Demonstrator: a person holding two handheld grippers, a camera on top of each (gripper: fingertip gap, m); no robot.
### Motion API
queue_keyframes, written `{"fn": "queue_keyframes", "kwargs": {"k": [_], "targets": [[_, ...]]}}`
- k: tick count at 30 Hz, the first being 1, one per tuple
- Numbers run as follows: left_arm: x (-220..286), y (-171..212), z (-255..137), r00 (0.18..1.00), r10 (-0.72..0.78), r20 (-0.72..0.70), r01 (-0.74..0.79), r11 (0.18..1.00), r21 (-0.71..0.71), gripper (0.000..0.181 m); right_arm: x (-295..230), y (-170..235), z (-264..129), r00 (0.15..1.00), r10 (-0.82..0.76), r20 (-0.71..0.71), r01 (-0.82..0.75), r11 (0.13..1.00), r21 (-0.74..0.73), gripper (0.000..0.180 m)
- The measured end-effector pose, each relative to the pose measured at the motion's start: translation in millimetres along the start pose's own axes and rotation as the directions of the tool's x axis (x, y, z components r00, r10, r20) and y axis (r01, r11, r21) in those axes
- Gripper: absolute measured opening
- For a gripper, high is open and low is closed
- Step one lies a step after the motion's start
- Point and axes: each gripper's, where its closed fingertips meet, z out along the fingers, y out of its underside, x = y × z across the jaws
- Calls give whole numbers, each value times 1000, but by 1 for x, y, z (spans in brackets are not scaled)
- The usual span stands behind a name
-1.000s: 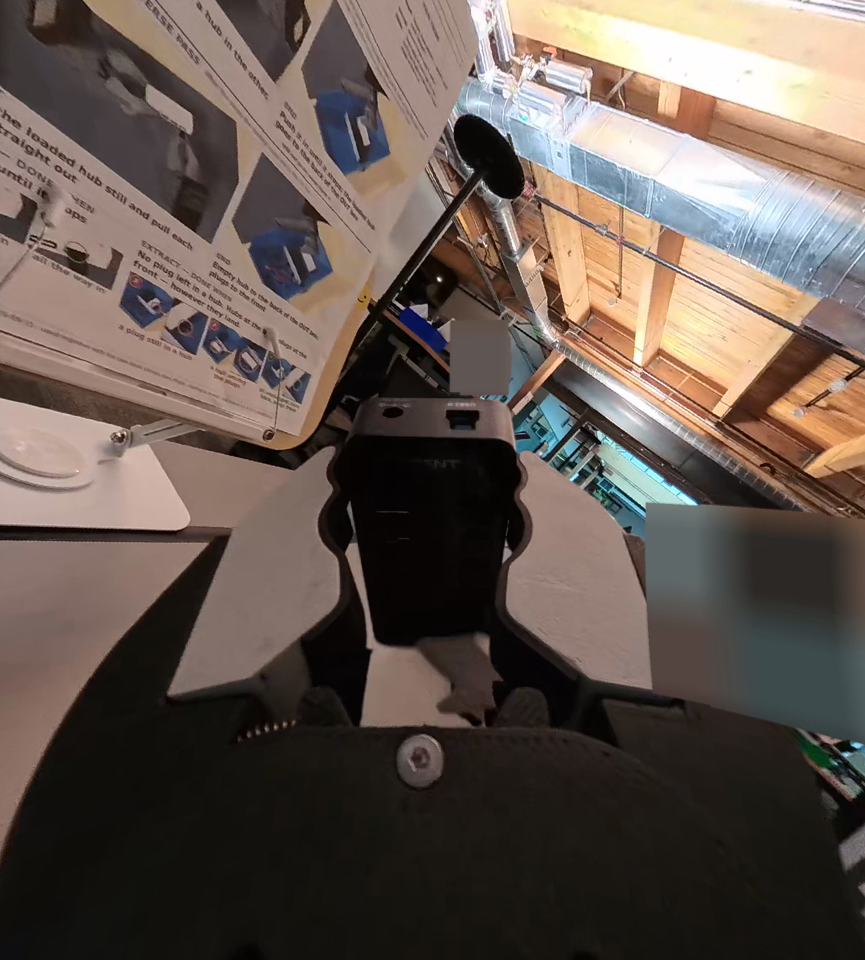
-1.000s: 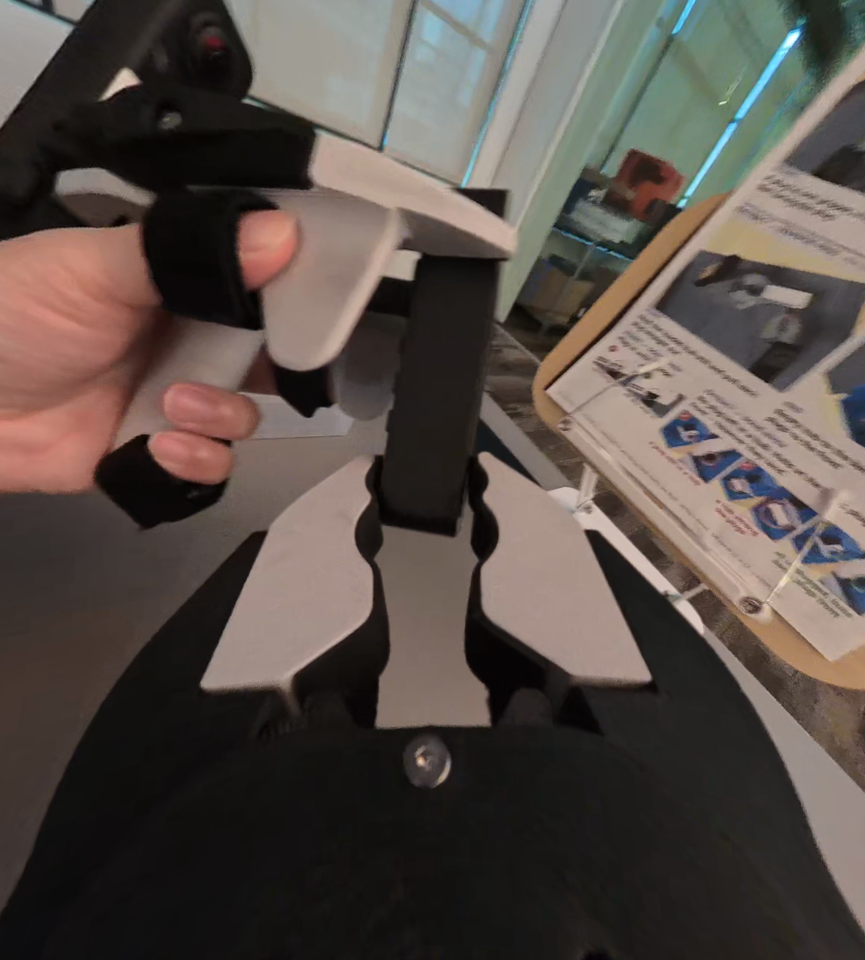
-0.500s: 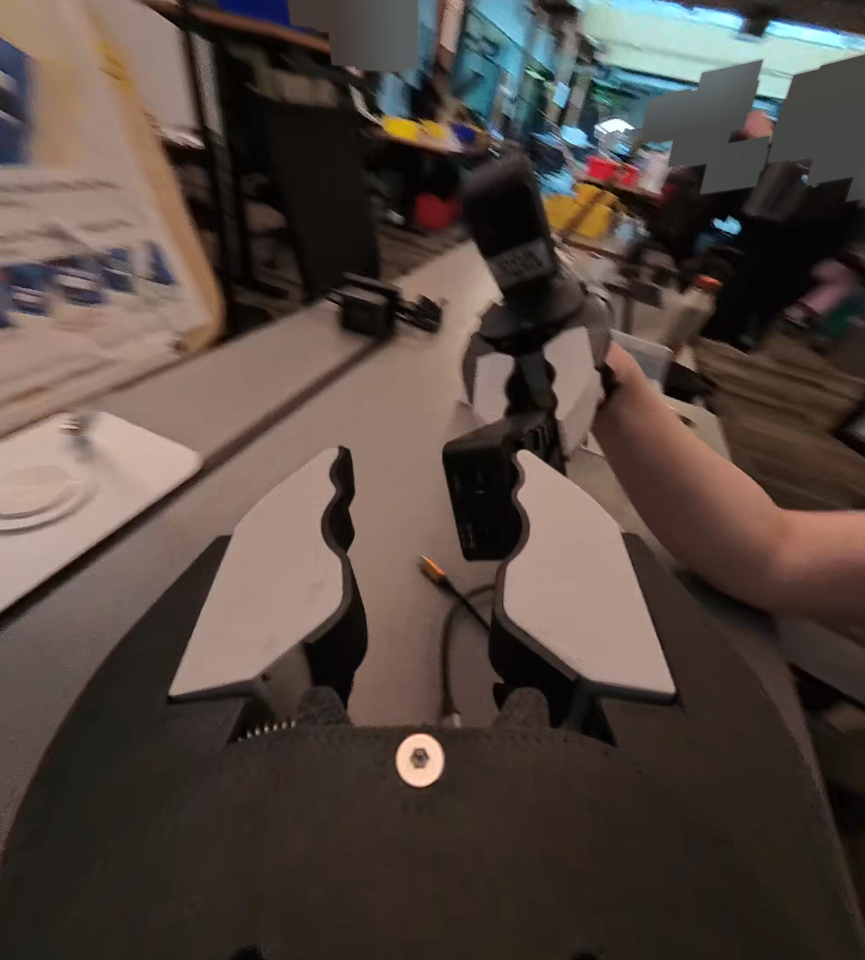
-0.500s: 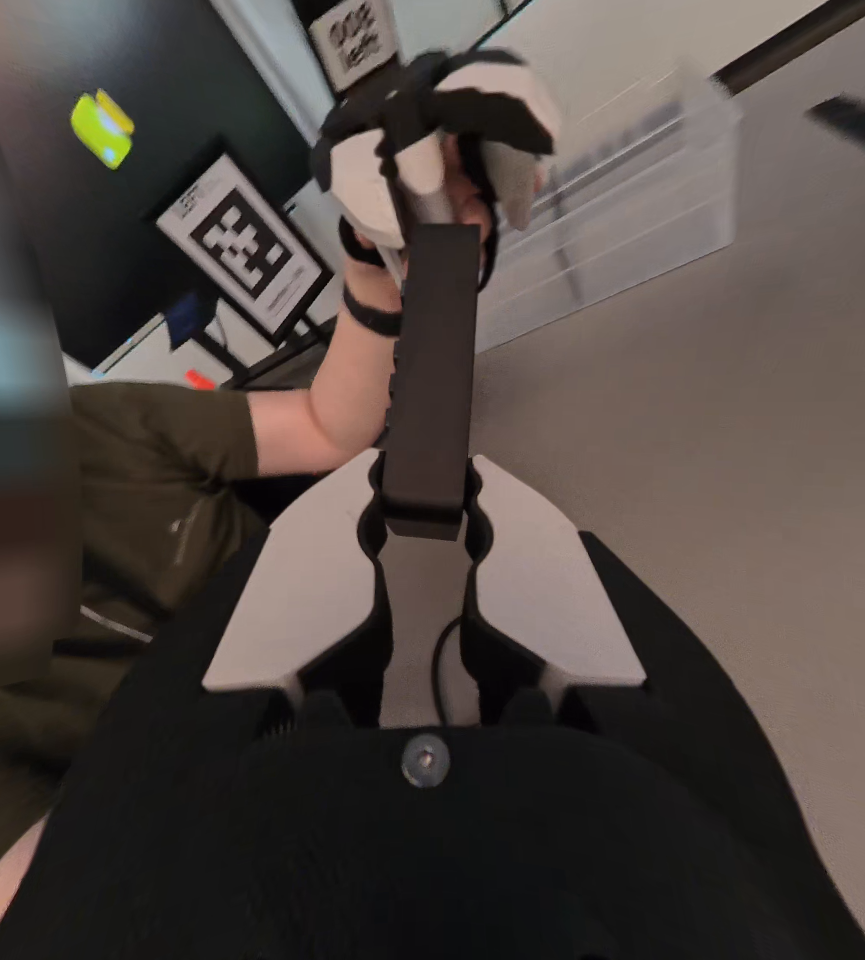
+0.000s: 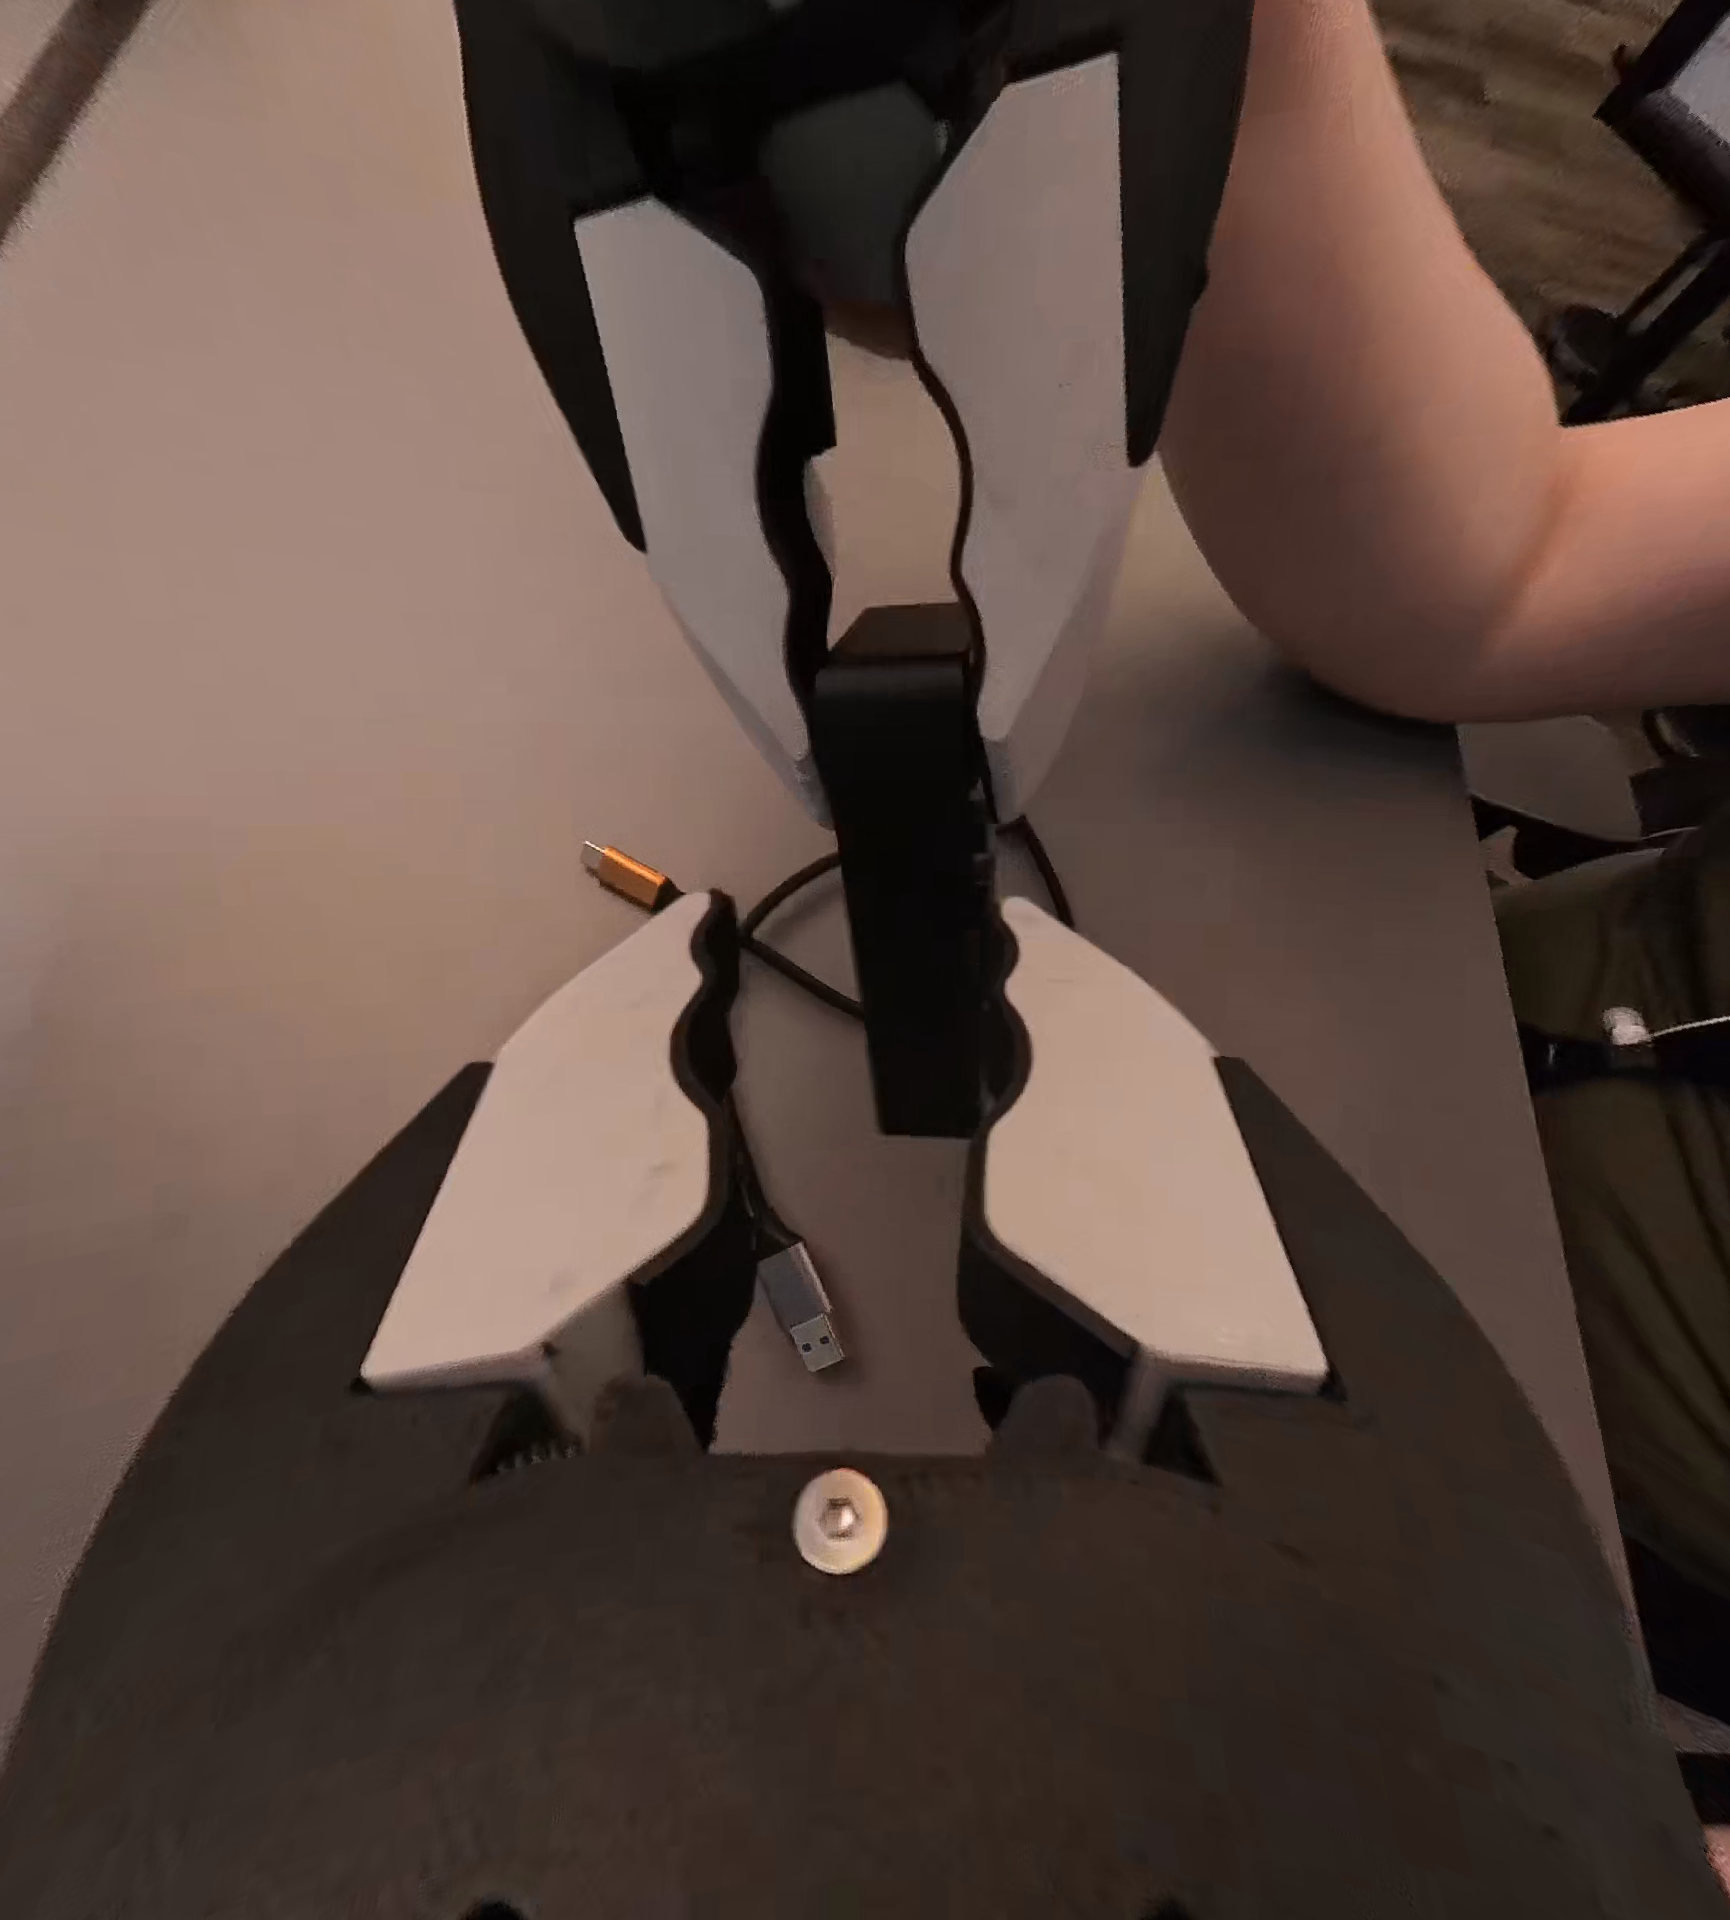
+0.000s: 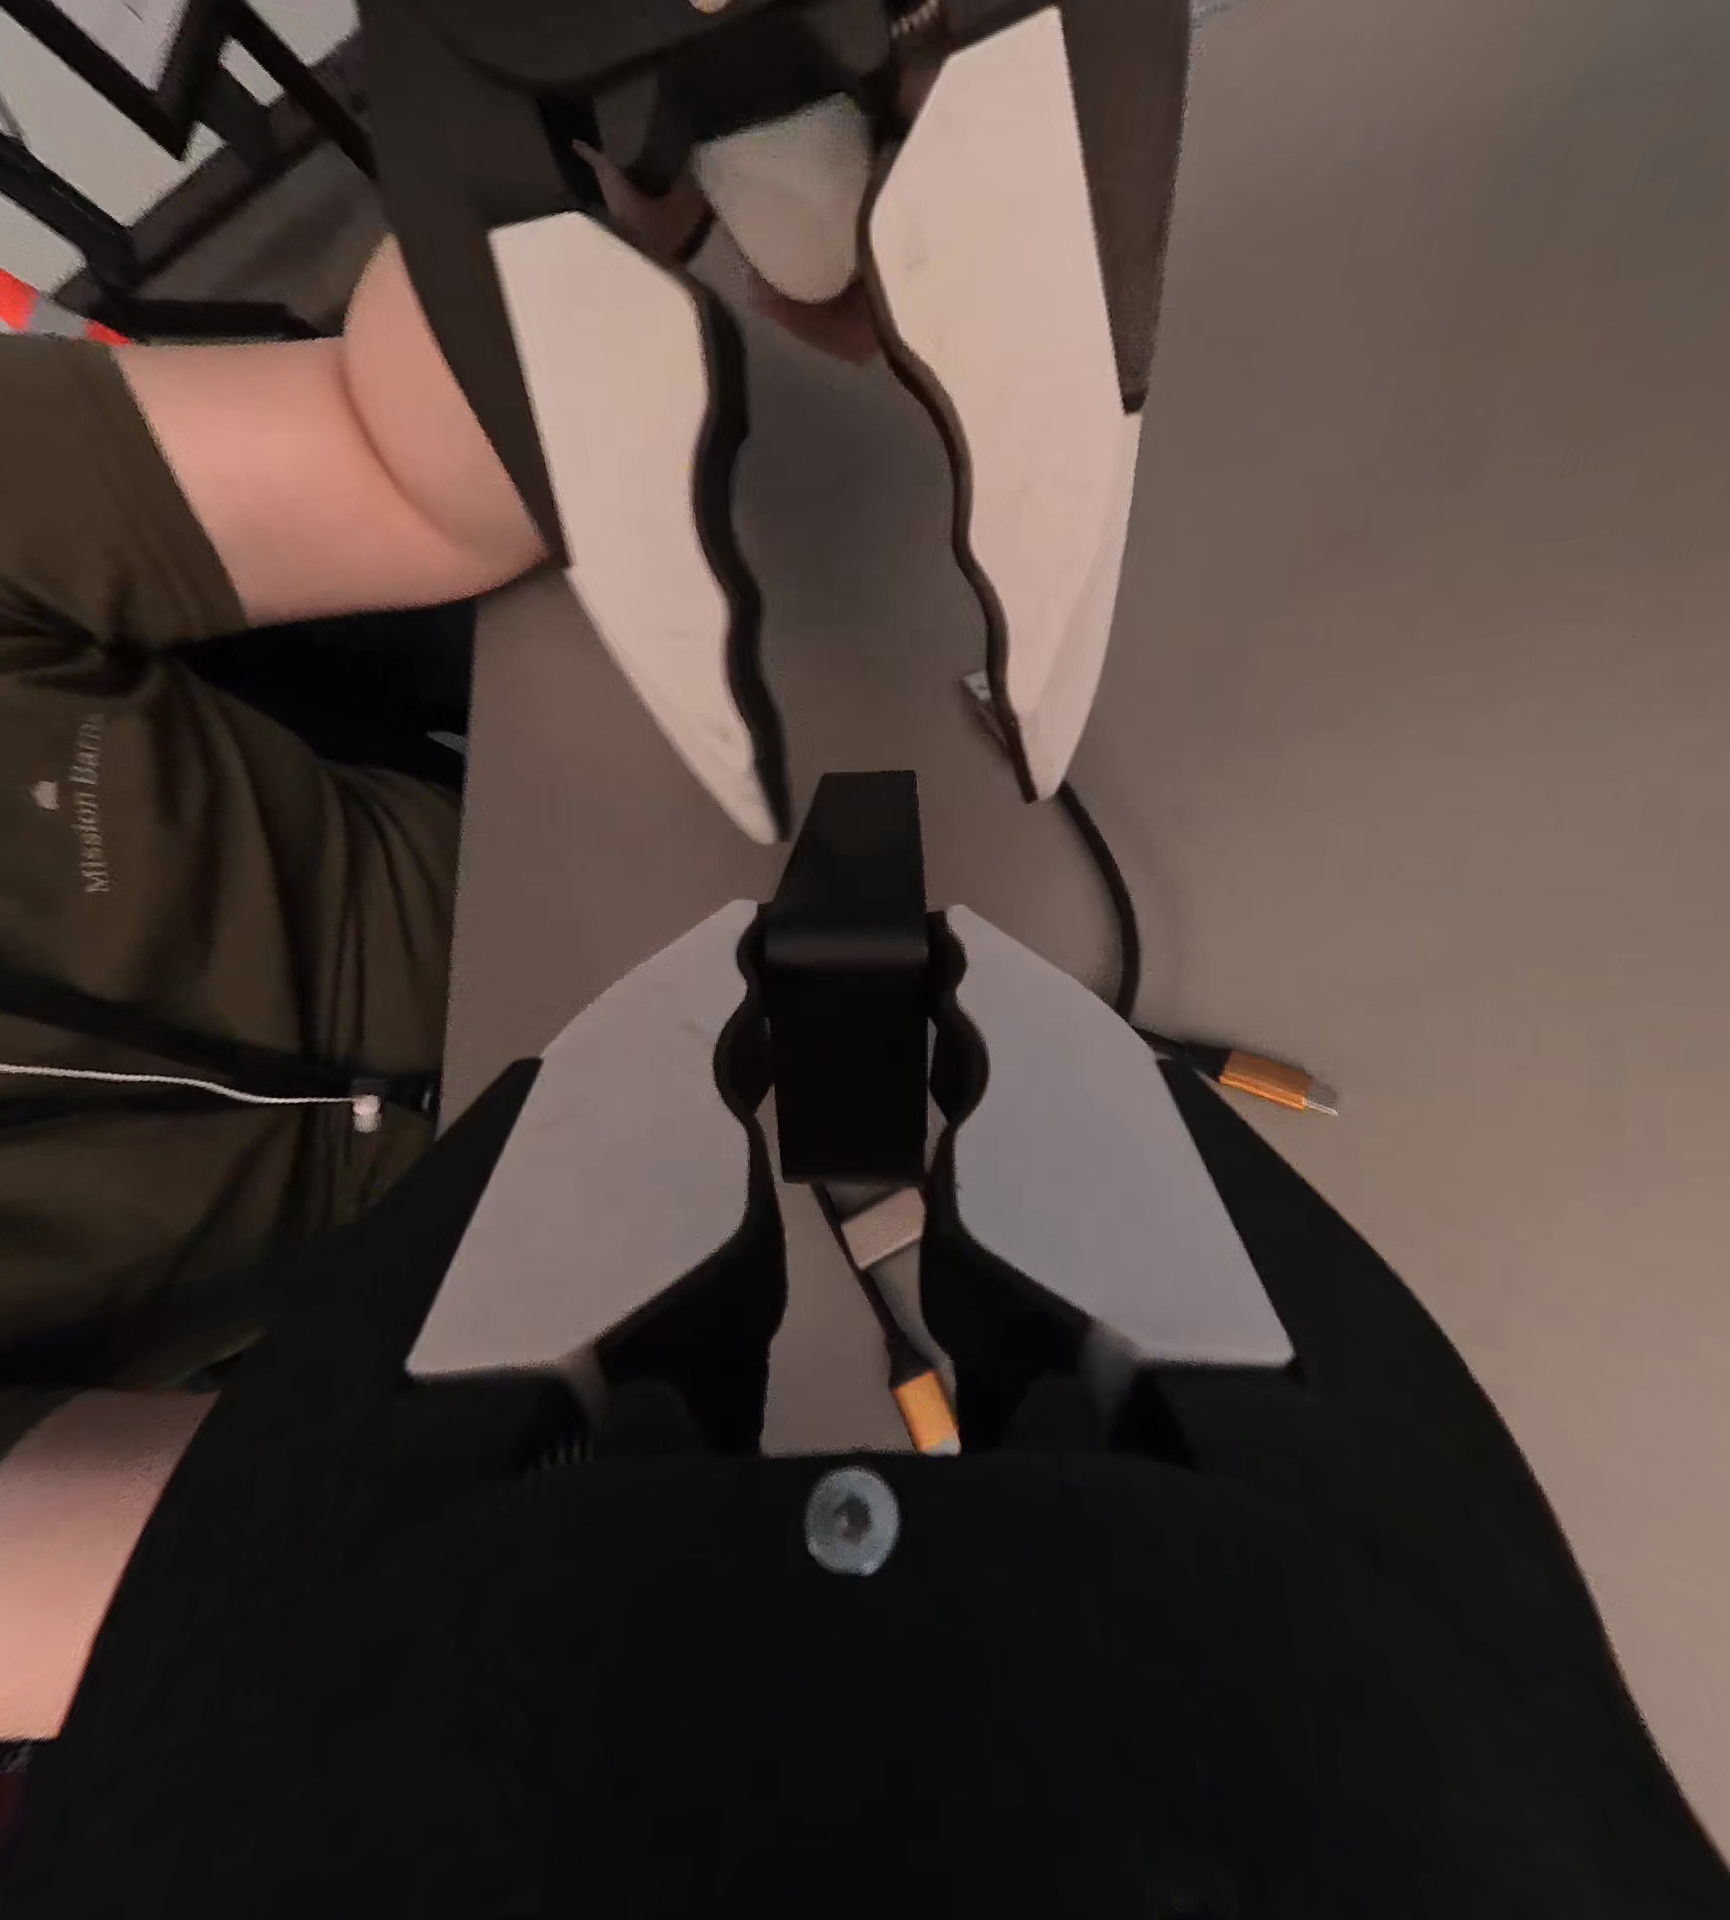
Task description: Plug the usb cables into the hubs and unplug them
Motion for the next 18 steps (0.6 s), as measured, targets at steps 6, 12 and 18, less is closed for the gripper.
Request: {"fn": "queue_keyframes", "kwargs": {"k": [6, 12, 18], "targets": [[2, -4, 0, 994, -43, -97, 51, 995, 87, 50, 9, -4, -7, 998, 21, -61, -19, 999, 30, 26], [-7, 11, 41, 997, 76, -10, -77, 995, -61, 32, 13, -10, -5, 991, -15, -130, 17, 1000, 21, 27], [-70, 3, 21, 976, -8, 217, -32, 983, 181, 30, 51, -43, -49, 918, 33, -394, 90, 953, 288, 33]]}}
